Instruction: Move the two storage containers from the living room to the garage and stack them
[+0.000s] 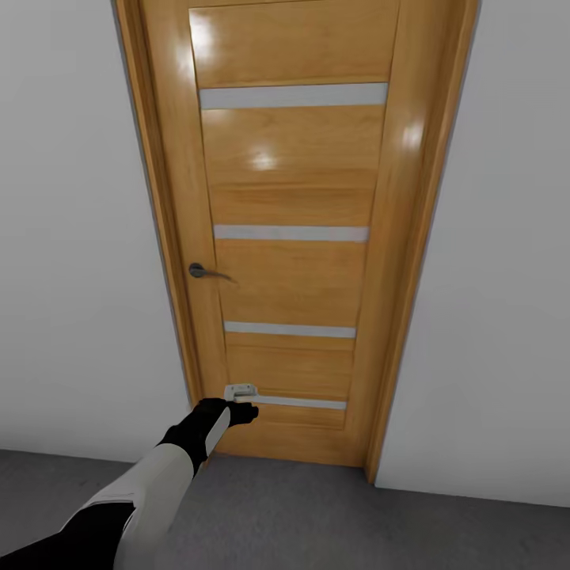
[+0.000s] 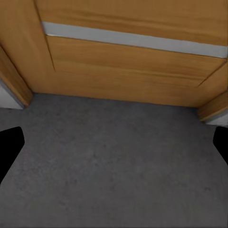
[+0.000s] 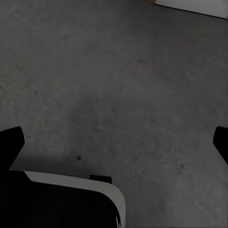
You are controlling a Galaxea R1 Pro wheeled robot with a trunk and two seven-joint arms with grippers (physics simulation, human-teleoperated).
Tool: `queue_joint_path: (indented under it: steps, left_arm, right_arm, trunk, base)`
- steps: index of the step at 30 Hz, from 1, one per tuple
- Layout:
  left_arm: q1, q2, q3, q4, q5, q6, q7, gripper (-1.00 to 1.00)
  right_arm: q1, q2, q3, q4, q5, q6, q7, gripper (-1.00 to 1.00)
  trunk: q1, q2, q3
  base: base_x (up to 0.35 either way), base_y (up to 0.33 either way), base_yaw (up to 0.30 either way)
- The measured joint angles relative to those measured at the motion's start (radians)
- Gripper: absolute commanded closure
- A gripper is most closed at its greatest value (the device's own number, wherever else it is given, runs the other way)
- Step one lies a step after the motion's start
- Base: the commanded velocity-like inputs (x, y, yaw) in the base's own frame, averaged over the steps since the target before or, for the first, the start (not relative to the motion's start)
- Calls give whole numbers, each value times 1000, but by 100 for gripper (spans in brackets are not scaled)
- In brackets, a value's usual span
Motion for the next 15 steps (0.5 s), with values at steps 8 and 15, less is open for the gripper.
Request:
queue_joint_path:
  steps: [8,15]
  left_arm:
    - [0,0,-1,0,0,1,2,-100]
    - [0,0,-1,-1,1,1,3,-100]
  right_arm:
    - [0,0,0,0,0,5,0,-100]
    - [0,0,0,0,0,5,0,-100]
  trunk:
    - [0,0,0]
    - [0,0,0]
  base:
    - [319,0,0]
    - [328,1,0]
